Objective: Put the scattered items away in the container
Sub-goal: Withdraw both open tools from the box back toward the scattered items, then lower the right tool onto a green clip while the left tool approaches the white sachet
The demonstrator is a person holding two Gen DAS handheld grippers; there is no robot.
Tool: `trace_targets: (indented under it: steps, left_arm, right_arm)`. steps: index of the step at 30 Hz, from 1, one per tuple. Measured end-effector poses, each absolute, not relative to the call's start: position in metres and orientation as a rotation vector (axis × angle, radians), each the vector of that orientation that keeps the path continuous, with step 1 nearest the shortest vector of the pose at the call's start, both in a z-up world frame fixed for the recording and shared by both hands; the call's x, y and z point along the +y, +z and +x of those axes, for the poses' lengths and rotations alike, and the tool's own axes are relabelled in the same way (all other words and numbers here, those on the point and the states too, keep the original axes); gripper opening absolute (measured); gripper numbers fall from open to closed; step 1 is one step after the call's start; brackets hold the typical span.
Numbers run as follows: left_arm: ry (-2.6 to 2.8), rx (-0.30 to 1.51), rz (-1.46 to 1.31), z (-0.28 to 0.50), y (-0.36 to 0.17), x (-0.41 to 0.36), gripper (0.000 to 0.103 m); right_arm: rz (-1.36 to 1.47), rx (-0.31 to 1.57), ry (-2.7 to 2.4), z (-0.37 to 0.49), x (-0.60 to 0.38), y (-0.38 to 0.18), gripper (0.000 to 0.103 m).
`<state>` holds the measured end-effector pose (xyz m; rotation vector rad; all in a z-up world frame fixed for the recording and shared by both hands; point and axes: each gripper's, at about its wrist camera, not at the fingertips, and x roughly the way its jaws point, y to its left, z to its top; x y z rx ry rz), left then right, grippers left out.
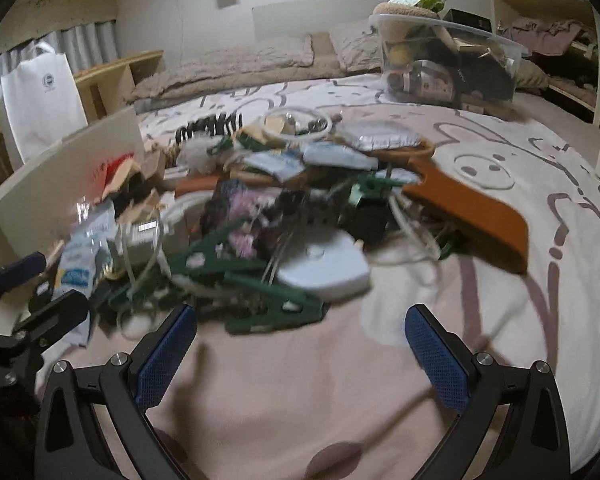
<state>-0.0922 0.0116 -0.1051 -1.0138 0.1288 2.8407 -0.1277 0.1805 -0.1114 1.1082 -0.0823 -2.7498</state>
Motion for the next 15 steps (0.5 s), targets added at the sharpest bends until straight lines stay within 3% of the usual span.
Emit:
trace_targets:
  steps: [4, 6, 8, 15]
  left_arm:
    - [2.822, 0.109, -1.042, -0.086, -0.112, 0.011, 0.103]
    - [2.824, 0.113, -1.066, -0.084, -0.117, 0.011, 0.103]
    - [2.821, 0.110, -1.089, -0.083, -0.121, 0.010, 0.103]
    - [2.824, 0.112, -1.130, -0.083, -0.129, 0.011, 0.103]
  right_arm:
    - [1.056, -0.072, -2.763, -0.123, 0.175, -0.111, 0.103]
    - [1.049, -0.060, -2.771, -0.122, 0.172, -0.113, 0.090]
    - [1.055, -0.031, -2.794, -0.123, 0.170, -0.115, 0.084]
    - [1.057, 0.004, -2.801, -0.128, 0.166, -0.119, 0.084]
